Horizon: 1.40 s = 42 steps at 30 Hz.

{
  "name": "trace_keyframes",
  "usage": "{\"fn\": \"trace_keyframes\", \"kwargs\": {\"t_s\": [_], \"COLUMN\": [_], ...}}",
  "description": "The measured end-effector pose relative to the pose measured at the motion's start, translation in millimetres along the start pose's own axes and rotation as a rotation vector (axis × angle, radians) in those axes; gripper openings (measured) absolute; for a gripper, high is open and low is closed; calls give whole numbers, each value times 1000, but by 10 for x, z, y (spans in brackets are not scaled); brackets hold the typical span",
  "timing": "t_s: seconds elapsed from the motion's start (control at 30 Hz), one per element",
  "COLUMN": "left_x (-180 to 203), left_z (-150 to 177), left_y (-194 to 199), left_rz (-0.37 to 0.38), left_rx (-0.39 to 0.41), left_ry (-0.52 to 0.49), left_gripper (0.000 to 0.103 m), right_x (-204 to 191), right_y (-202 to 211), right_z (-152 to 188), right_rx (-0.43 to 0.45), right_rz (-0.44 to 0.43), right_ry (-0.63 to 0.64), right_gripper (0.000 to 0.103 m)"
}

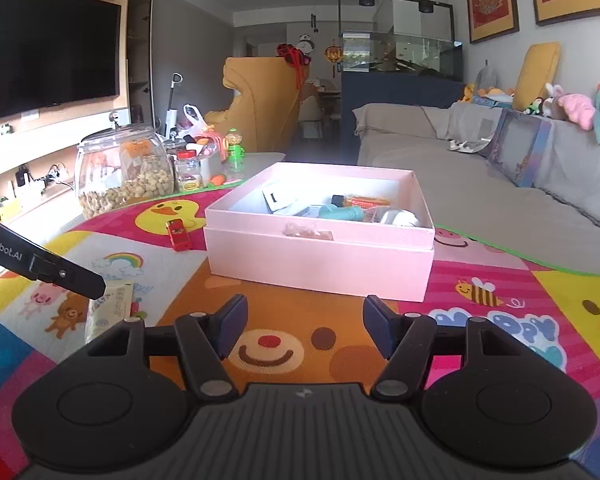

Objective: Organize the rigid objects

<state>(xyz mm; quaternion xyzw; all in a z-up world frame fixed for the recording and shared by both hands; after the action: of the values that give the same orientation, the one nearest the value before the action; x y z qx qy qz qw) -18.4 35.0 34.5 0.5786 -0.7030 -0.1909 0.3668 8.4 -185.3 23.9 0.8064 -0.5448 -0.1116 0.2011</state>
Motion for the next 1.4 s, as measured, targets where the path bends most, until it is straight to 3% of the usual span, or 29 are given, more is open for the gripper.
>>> {"fn": "trace_keyframes", "kwargs": {"t_s": [0.2,0.7,0.77,0.93,1.03,1.1,1.2,1.27,1.3,1.4], "left_x": [-175,-364,-402,-527,-639,-768,-1042,-1185,-1228,-1191], "left_z": [67,-16,-14,71,183,238,274,282,290,320], "left_y": [102,164,160,241,326,398,501,553,573,561], "left_rz": [-18,-6,-1,49,-13,-50,-87,-87,-82,-45], "left_rx": [34,66,83,154,148,143,151,163,163,140], "left_ry": [46,38,39,61,72,94,171,225,241,237], "left_gripper": [18,18,18,18,18,18,18,18,18,18], "right_x": [-3,-320,-377,-700,-926,-1075,-1328,-1530,-1624,-1900], "right_y": [-48,74,46,-29,-271,-434,-589,-624,-638,-859], "right_z": [117,167,33,-551,-672,-638,-635,-775,-890,-1160], "right_rx": [-161,-257,-288,-252,-375,-487,-598,-554,-486,-300], "right_rz": [-26,39,-17,-148,-276,-357,-507,-546,-521,-350], "right_ry": [-29,55,72,168,139,103,42,84,137,334], "right_gripper": [64,64,64,64,64,52,45,44,44,44]}}
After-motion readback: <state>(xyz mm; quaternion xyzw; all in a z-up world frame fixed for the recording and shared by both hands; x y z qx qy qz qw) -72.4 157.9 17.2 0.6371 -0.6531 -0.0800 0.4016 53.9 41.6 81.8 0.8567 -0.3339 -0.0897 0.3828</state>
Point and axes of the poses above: each gripper's, at about its wrist camera, not at the fingertips, and y roughly against the way its jaws point, x to its right, z to its underside, the point moved 2 cm from there along -y, roughly the way its jaws point, and after that the axes turned 7 degrees about z, right-handed, at the moved point
